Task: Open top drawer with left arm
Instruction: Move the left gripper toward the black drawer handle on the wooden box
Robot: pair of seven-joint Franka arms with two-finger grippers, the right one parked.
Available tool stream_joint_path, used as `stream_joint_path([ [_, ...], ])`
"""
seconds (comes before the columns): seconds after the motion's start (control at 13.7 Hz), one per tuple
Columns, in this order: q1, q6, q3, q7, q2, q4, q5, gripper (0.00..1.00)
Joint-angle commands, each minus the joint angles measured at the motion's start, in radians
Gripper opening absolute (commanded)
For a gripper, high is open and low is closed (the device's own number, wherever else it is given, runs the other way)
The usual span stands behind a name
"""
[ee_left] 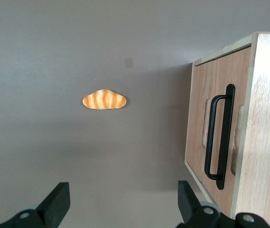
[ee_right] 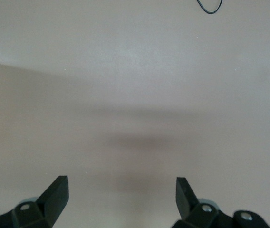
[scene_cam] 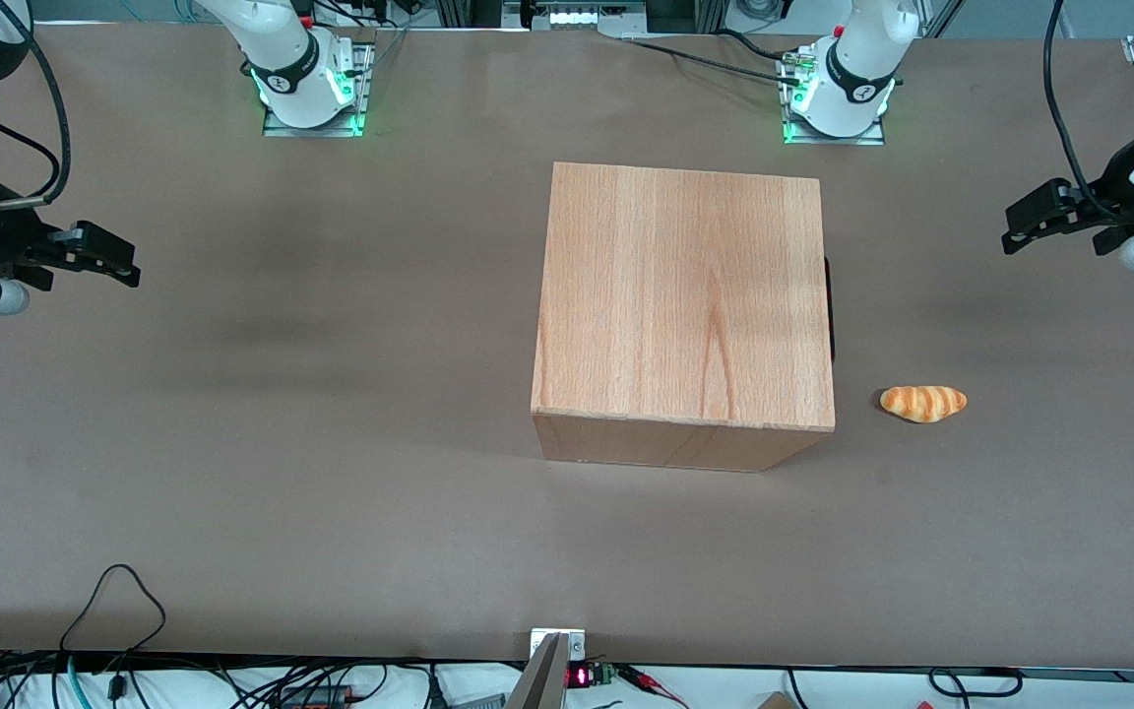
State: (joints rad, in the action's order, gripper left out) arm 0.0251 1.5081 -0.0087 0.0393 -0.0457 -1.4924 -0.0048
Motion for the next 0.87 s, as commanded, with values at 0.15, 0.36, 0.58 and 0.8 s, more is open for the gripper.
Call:
stream_joint_path([
  [0.15, -0.007, -0.008, 0.001, -0.012, 0.014, 0.007, -0.001, 1.00],
  [0.36, -0.002, -0.005, -0.002, -0.009, -0.031, 0.015, -0.004, 1.00],
  [0.58, 0.016, -0.009, -0.017, -0.007, -0.066, 0.020, -0.004, 1.00],
  [0.8, 0.036, -0.009, -0.031, -0.010, -0.141, 0.024, -0.004, 1.00],
])
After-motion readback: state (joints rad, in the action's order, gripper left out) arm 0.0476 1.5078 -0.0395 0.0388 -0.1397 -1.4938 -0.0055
